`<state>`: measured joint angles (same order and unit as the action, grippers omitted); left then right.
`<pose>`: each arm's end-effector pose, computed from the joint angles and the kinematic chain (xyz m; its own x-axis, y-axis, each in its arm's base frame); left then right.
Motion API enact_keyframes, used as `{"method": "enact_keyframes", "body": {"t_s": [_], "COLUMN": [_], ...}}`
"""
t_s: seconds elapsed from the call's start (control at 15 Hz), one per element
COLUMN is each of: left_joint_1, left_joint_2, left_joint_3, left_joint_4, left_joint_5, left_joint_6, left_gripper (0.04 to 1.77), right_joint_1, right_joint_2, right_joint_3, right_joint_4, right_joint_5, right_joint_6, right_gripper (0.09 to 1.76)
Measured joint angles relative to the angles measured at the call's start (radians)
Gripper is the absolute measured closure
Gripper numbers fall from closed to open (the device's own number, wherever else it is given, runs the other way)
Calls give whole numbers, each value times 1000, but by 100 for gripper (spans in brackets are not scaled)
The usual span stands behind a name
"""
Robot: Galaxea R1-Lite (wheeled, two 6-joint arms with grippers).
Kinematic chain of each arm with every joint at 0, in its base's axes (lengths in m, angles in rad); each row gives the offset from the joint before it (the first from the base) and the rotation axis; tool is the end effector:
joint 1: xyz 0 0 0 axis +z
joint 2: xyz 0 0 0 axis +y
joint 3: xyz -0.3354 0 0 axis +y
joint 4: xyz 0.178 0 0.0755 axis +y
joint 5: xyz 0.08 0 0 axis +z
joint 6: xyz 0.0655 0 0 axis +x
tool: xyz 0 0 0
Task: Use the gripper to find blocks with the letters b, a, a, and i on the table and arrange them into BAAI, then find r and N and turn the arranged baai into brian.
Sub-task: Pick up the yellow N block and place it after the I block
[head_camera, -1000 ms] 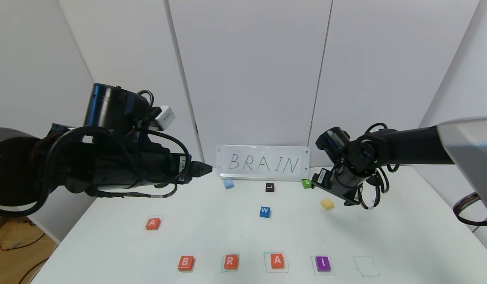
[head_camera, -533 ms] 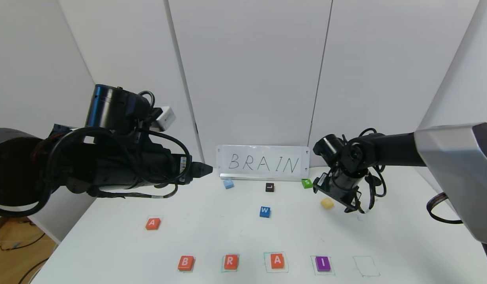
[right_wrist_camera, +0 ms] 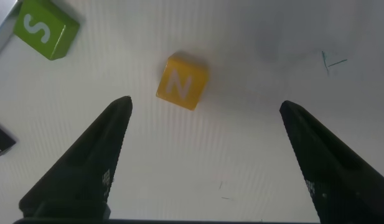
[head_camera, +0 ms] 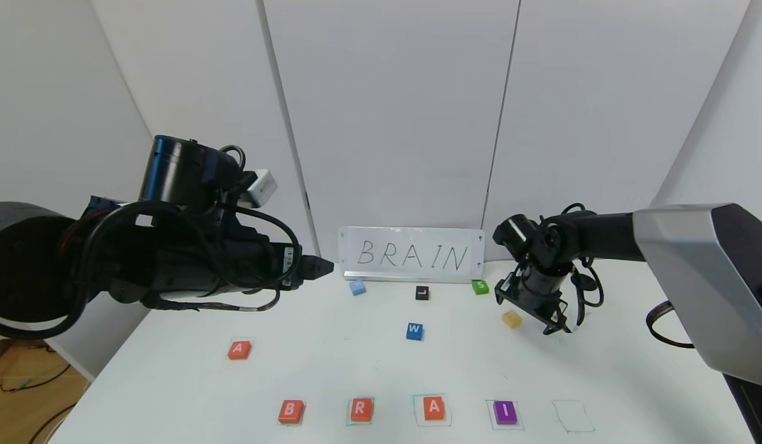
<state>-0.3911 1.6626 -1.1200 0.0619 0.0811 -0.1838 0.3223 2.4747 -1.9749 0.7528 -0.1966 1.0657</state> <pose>0.3179 -0.1254 0.2242 0.7890 -0.2377 -0.5665 0.2169 0.9705 -0.1051 0.4793 0.1466 0.0514 0.3529 -0.0881 -0.9315 0.6661 0.7228 0.1840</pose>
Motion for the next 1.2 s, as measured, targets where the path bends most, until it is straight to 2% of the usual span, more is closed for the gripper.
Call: {"method": "enact_keyframes", "body": {"t_s": [1.2], "left_joint_1": [0], "left_joint_2": [15], "left_joint_3": [2], "left_joint_4": [0], "left_joint_5": [0], "left_joint_6": [4], "left_gripper": [9], "right_joint_1": [2], "right_joint_2": [54], "right_joint_3": [-16], "right_joint_4": [-27], "right_joint_5": [-16], "right_joint_6": [-70], "right_gripper": [14]}}
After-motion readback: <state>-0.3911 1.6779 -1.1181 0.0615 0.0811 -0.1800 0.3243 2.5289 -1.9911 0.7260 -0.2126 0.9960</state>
